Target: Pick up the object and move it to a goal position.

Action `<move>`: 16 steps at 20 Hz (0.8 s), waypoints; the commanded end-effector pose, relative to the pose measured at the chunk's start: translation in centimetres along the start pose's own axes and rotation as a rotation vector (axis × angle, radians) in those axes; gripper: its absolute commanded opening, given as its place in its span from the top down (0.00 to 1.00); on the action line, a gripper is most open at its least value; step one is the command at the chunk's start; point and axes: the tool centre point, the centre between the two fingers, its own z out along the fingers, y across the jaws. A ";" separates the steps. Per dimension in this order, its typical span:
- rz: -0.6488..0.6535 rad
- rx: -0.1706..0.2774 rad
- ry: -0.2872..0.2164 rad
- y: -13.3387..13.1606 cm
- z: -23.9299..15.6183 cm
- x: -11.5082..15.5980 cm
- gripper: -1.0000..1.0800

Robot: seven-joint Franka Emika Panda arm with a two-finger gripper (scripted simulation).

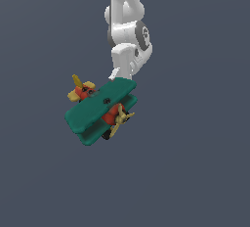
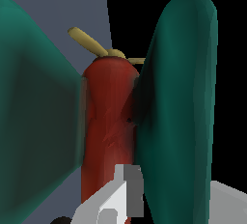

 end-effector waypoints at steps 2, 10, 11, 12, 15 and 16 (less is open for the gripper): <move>0.004 -0.006 0.002 4.1 0.1 0.6 1.00; 0.005 -0.006 0.004 13.0 0.2 1.8 1.00; 0.005 -0.006 0.004 14.0 0.3 2.0 1.00; 0.005 -0.007 0.005 15.1 0.3 2.1 1.00; 0.005 -0.007 0.004 17.9 0.4 2.5 1.00; 0.005 -0.007 0.004 18.8 0.4 2.7 1.00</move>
